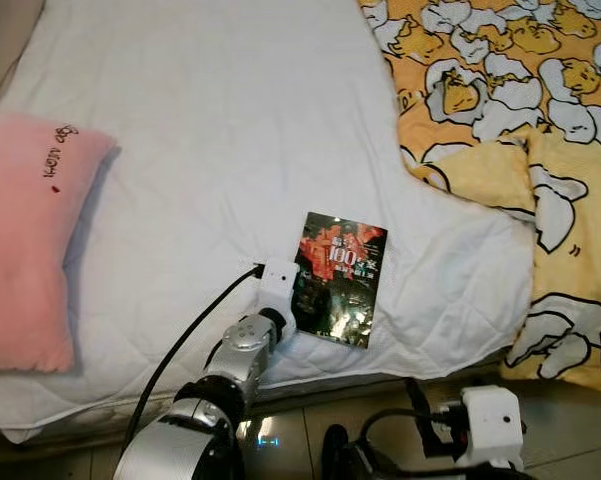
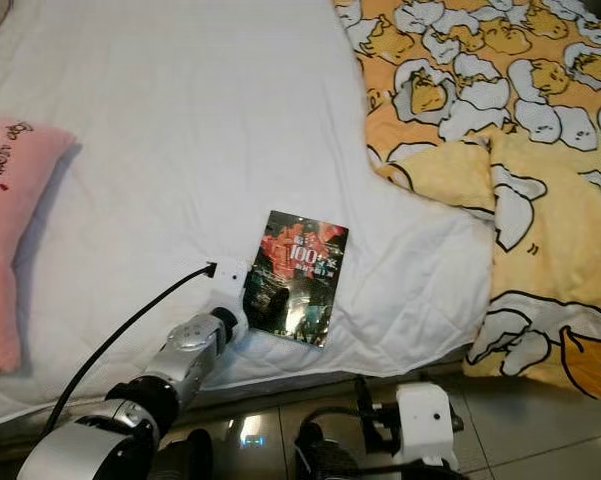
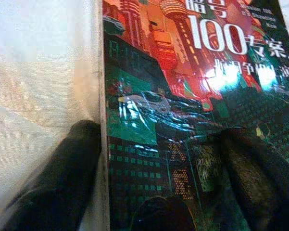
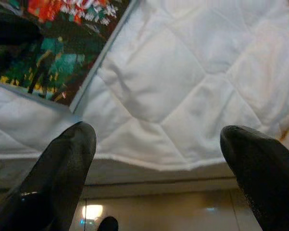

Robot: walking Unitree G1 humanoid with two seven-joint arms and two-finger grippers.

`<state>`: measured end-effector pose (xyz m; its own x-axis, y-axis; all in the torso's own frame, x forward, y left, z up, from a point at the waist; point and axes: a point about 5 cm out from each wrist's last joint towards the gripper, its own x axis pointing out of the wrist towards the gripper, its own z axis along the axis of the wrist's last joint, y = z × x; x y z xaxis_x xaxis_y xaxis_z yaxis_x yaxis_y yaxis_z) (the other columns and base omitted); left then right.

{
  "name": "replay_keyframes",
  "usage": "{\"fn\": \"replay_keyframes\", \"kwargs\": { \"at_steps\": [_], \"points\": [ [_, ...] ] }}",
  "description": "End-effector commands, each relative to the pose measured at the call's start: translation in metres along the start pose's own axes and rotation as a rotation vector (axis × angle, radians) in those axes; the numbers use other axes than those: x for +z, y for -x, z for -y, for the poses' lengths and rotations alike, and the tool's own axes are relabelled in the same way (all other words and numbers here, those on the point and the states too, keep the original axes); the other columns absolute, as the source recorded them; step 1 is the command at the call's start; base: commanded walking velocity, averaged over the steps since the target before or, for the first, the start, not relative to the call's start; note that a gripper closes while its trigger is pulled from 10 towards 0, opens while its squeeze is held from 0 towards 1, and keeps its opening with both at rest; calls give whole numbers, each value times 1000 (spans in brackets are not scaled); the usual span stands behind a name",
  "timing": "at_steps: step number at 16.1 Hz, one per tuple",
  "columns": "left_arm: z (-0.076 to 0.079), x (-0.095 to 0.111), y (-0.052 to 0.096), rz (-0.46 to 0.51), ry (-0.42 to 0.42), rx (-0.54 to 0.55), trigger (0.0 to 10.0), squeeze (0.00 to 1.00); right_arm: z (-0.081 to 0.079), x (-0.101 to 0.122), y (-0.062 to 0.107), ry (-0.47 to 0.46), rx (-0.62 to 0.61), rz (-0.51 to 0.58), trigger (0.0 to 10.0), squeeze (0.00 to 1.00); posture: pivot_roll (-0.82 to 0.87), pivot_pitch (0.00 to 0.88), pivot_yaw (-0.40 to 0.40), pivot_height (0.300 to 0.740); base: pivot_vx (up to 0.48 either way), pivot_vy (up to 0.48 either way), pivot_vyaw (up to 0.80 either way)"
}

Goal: Clean up the room

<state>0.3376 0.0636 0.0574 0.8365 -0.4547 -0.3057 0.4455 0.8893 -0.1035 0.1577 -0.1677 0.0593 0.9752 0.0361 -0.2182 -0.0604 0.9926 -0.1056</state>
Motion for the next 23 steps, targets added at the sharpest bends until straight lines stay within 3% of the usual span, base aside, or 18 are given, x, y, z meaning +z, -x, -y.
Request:
{"fn": "replay_keyframes", "kwargs": {
  "at_steps": [1,5,12,16,19,21,23],
  "points": [
    [15,-30,3,-146,42,-33,0,0,3,-9,4,-9,-9,-53,10000,0,-14,313,-69,740,0,0,0],
    [10,-30,4,-153,23,-23,0,0,3,-8,0,-9,-7,-45,10000,0,-14,295,-67,740,0,0,0],
    [16,-41,9,-161,-5,-60,0,0,4,-8,-7,-12,-8,-40,10000,0,-11,275,-69,740,0,0,0],
    [15,-31,7,-88,1,-57,0,0,7,-3,-13,-18,-18,-20,10000,0,-14,284,-67,740,0,0,0],
    [23,-34,8,-75,-77,-119,0,0,12,-1,-21,-18,-36,-8,10000,0,1,282,-56,740,0,0,0],
    [19,-18,6,24,45,-108,0,0,14,0,-28,-23,-41,2,10000,0,20,254,-49,740,0,0,0],
    [12,-6,6,77,57,-101,0,0,16,2,-35,-31,-46,14,10000,0,49,214,-37,740,0,0,0]
  ]
}}
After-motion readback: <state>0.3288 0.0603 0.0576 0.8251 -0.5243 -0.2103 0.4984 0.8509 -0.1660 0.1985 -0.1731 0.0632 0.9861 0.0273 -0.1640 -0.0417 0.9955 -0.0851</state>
